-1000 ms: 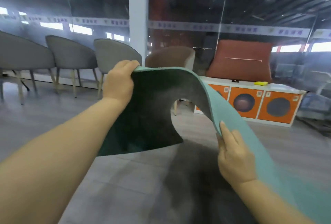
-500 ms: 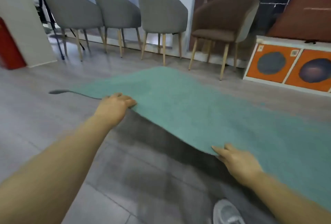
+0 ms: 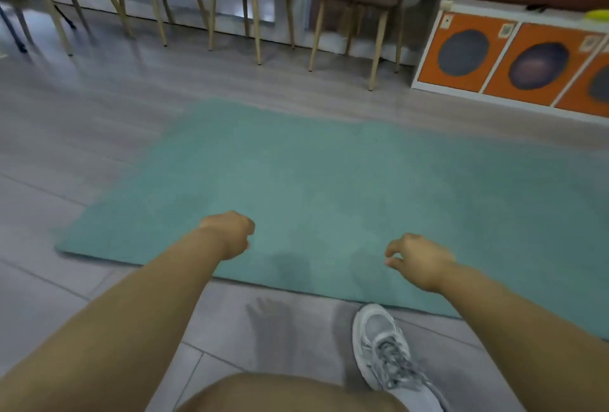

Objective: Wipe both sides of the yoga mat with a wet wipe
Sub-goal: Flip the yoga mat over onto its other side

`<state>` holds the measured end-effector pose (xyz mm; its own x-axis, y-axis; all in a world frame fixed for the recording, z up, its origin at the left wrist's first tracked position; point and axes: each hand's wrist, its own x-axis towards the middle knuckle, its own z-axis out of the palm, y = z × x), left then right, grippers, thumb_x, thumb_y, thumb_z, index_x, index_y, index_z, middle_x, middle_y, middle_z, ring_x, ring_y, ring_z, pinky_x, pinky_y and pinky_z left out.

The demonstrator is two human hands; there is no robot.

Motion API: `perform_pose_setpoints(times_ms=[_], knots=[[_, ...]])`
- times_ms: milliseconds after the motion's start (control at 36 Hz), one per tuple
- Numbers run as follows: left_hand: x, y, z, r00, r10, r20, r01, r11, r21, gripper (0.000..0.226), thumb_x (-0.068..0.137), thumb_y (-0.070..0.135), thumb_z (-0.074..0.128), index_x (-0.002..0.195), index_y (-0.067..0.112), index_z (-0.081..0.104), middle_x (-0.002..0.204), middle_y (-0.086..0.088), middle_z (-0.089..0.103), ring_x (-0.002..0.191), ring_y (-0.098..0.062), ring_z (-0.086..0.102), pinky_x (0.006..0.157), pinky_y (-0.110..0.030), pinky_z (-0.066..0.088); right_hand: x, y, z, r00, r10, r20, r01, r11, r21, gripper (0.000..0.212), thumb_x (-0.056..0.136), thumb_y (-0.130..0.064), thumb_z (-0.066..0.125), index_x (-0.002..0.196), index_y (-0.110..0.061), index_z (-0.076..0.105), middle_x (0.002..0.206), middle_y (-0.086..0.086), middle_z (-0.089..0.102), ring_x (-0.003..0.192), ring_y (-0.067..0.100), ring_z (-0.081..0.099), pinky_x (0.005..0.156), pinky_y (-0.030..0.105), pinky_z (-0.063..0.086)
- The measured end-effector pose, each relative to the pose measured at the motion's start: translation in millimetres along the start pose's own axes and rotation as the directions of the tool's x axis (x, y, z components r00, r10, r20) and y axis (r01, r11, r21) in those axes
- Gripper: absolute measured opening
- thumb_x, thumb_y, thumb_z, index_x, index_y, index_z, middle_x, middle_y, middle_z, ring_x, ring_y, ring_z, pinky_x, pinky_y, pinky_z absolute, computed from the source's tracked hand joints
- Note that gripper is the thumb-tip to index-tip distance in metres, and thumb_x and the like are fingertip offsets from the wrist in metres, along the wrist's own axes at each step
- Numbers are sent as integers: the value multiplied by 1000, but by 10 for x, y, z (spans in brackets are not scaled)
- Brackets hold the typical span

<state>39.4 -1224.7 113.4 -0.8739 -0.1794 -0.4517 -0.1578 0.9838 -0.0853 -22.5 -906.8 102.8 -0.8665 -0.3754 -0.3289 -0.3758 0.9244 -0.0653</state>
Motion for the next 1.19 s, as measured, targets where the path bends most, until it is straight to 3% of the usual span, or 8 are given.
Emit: perform_pose_setpoints(times_ms=[250,528,750,917,1000,1083,1194], knots=[[175,1248,-255,975,221,-13,-221,975,27,36,98,37,46,132,27,49,135,-2,48,120,-23,50,96,-32,42,-506,1112,-232,984,176,-37,-176,984,19,30,95,-43,45,118,-28,58,122,3,50,111,24,51,91,35,42],[172,3107,-91,879,477,20,-475,870,131,32,97,38,45,127,29,51,131,-1,51,116,-24,53,89,-30,44,-1417,2681,181,916,401,28,-402,915,31,30,94,-44,46,118,-29,58,124,2,49,114,25,51,93,35,42],[272,4545,371,812,580,63,-579,788,207,38,97,40,45,131,25,48,135,-1,49,123,-22,48,96,-32,43,-1904,3878,753,851,519,77,-521,854,3,31,96,-43,42,119,-27,56,122,4,49,108,27,53,89,37,46],[426,5564,806,802,594,56,-593,785,179,38,96,41,43,129,22,43,131,-5,45,121,-27,47,92,-36,42,-1935,4518,1230,823,560,93,-565,824,38,32,97,-41,39,118,-23,55,121,5,48,104,29,55,87,38,48],[537,5977,1028,798,601,34,-597,781,183,45,95,43,45,134,22,35,136,-5,37,123,-29,41,94,-40,42,-1877,4758,1476,809,581,93,-587,806,70,32,98,-39,39,119,-21,54,120,5,48,102,30,56,85,39,49],[722,6260,1200,803,594,39,-583,771,257,64,97,44,42,148,21,12,152,-8,15,136,-33,23,102,-44,35,-1774,4978,1721,796,597,98,-605,791,92,32,98,-35,38,124,-20,50,124,5,45,104,29,55,84,39,49],[1020,6395,1331,825,564,27,-537,768,347,57,102,35,23,151,23,-3,158,-10,-4,143,-37,5,111,-47,21,-1534,5242,1977,776,627,76,-631,766,121,30,96,-23,42,126,-18,46,124,6,41,106,30,54,79,37,47]])
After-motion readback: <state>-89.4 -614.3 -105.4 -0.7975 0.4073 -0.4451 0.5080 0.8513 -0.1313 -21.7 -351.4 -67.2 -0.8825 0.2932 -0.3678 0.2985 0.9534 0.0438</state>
